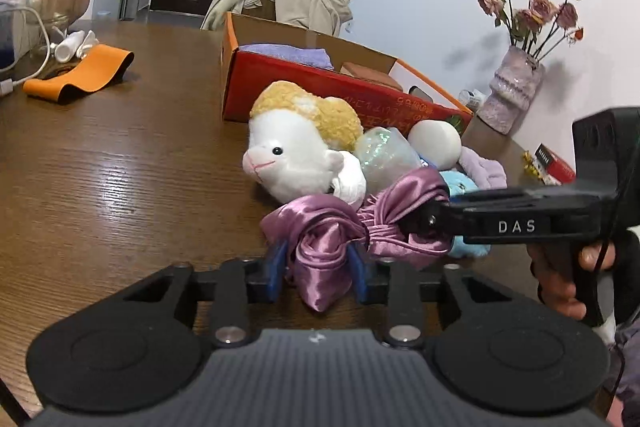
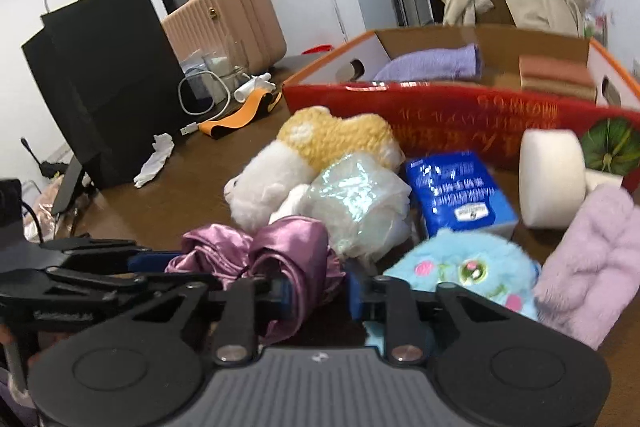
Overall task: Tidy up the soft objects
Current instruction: 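Close both grippers on the pink satin bow and lift it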
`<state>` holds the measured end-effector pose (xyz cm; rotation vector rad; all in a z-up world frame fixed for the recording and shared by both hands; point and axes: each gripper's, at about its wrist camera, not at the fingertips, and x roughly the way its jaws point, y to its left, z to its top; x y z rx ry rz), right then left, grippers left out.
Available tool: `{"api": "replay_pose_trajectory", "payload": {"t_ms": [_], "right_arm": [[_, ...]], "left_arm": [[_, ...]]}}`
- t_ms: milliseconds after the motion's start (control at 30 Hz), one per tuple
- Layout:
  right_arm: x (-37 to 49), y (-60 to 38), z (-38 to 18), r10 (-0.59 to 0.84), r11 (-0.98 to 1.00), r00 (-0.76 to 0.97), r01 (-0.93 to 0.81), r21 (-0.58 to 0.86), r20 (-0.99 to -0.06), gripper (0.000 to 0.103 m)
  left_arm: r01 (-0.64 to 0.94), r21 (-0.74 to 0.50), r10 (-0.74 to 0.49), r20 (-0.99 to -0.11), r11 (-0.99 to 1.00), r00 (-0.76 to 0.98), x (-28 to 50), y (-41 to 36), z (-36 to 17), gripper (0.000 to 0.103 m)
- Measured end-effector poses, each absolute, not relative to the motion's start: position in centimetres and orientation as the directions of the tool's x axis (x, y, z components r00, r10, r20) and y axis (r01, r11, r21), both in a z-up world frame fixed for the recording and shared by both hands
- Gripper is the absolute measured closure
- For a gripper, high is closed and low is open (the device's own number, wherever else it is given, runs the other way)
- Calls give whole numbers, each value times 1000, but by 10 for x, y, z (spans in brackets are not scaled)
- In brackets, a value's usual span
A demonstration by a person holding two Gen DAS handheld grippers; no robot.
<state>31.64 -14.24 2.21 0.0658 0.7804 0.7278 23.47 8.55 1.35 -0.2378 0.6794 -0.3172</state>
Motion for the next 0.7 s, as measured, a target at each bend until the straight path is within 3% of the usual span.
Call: {"api": "replay_pose_trajectory", "payload": {"t_ms": [100,367,533,700], "right_arm": [[307,-145,26,627,753,462,-566,336,-626,94],[280,-175,102,665,735,570,-616,285,-482,95],[327,-185,142,635,765,634,-596,244,-442,94],[414,-187,147,567,818,680,-531,222,-465,94]], "left_arm": [[232,-334,-390,-559,914,732,227,85,20,81],[376,-270,-461,-443,886,769,224,68,97,81],[405,-235,-468,-434,884,770,290,52,137,81],[380,-272,-465,-441,884,767,387,39,146,81]]}}
